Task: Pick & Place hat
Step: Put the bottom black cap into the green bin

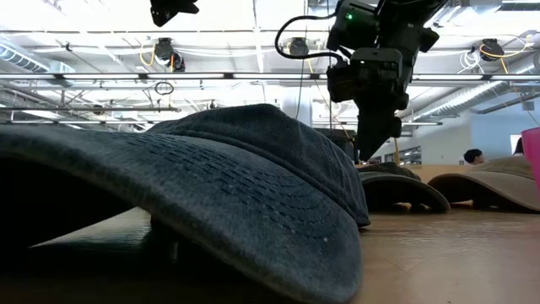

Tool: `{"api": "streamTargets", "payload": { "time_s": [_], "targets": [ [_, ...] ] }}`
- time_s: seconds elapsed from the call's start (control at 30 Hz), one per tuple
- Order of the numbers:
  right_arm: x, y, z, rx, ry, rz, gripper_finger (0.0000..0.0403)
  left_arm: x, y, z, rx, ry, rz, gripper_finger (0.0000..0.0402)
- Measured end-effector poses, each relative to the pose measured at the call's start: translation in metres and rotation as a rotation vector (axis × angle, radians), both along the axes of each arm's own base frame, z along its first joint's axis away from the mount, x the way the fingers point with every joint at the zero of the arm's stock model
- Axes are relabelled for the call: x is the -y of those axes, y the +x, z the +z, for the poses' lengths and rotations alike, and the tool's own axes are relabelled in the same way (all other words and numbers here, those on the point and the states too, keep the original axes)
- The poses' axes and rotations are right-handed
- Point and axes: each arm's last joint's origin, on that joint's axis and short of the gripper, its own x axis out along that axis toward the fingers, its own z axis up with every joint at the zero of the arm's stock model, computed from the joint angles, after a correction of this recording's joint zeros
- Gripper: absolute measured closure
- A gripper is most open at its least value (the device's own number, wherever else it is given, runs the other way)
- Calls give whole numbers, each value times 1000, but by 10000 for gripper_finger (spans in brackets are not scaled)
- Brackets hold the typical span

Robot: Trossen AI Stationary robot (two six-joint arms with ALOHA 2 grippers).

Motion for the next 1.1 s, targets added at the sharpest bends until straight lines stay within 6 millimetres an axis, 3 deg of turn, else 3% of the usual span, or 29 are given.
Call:
{"api": "streamTargets", "payload": {
  "time_s": [0.17,0.23,0.3,0.37,0.43,0.53,0.63,0.7,0.77,0.87,1.0,1.1],
  "targets": [
    [0,-4,9,32,81,31,291,1,0,0,9,-111,7,284],
    [1,-10,17,56,128,77,291,4,1,2,35,-189,-69,284],
    [7,-15,30,103,149,39,291,6,2,13,147,-252,-177,284],
    [15,-17,48,214,161,-68,291,6,-1,36,347,-286,-190,284],
    [24,-16,72,405,141,-166,291,5,-8,65,599,-271,-127,284],
    [39,-16,121,833,61,-284,291,0,-17,96,929,-176,-8,284],
    [51,-31,169,1238,-48,-379,291,-5,-25,111,1117,-126,75,284],
    [56,-47,190,1395,-116,-406,291,-6,-26,112,1126,-118,88,284],
    [59,-63,201,1438,-184,-435,291,-8,-22,102,1008,-111,100,284],
    [63,-79,200,1343,-271,-479,291,-13,-14,67,646,-71,177,284],
    [60,-78,175,1071,-191,-438,291,-24,-7,4,24,48,364,284],
    [45,-69,150,848,-57,-315,291,-33,-8,-30,-334,157,414,284]
  ]
}}
